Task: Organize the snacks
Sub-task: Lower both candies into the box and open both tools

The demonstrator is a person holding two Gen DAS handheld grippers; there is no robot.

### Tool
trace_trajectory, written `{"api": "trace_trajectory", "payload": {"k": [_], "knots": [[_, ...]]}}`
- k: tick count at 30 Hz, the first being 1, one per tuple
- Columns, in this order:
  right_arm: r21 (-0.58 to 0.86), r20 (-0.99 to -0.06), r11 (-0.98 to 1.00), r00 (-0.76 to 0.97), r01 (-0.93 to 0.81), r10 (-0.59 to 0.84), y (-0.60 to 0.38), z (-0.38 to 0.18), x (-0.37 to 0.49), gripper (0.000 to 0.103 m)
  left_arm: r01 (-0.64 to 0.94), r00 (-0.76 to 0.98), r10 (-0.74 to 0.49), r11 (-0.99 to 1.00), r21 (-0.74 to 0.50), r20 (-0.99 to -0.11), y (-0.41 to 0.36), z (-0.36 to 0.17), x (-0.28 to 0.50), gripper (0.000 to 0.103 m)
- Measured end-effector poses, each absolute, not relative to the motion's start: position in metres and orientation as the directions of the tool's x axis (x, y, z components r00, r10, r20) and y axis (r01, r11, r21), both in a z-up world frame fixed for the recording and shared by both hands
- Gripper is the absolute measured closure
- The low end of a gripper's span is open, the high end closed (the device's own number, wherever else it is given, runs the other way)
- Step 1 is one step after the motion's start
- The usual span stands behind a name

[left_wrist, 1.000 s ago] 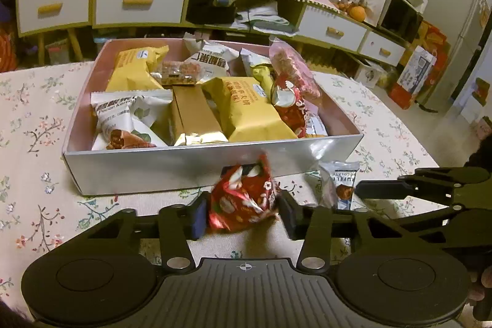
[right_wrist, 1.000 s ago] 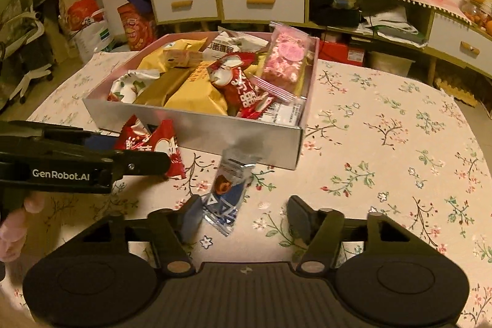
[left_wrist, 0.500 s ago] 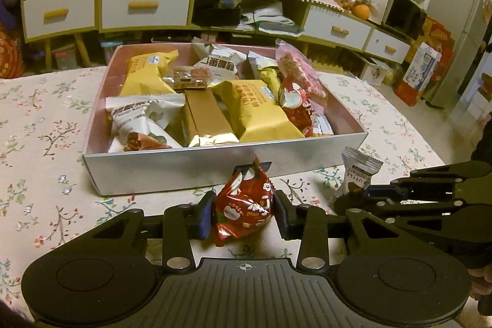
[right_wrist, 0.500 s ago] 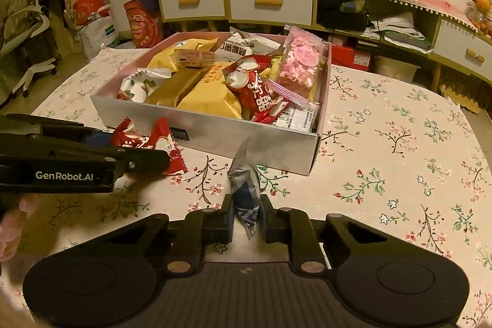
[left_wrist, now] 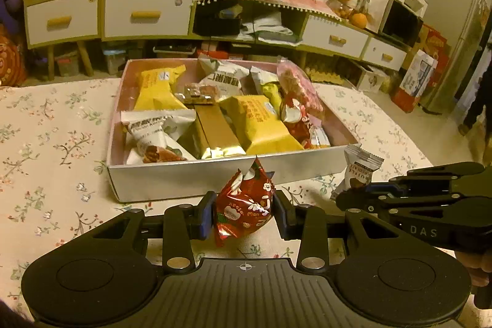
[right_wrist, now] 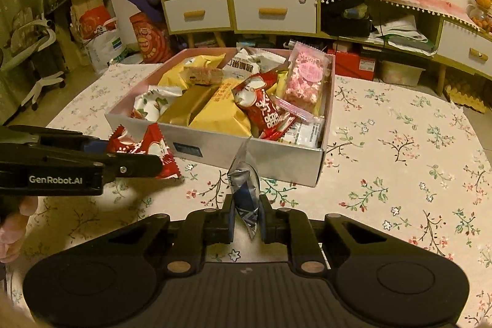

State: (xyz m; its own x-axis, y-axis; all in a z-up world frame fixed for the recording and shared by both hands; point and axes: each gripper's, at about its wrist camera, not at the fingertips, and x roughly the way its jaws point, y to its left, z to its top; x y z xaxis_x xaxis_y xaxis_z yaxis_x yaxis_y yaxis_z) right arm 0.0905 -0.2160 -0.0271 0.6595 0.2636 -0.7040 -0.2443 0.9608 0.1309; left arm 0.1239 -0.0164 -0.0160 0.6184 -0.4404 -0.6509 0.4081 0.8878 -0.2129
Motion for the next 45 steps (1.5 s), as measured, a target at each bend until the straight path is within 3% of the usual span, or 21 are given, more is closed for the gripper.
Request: {"api": "trace_trajectory", "payload": {"k": [29, 45], "knots": [[0.175, -0.629, 0.965, 0.732, -0.194, 0.261, -0.219, 0.013, 0.136, 0.103, 0.306, 0.696, -0.383, 0.924, -0.231, -0.608, 0.007, 0.012, 0.163, 0.066], [0.193, -0.675, 0.966, 0.691, -0.170, 0.257, -0.210, 0.011, 0.188, 0.103, 0.292, 0.679, -0.392, 0.920, -0.261, -0.620, -0.011, 0.004, 0.202, 0.066]]}}
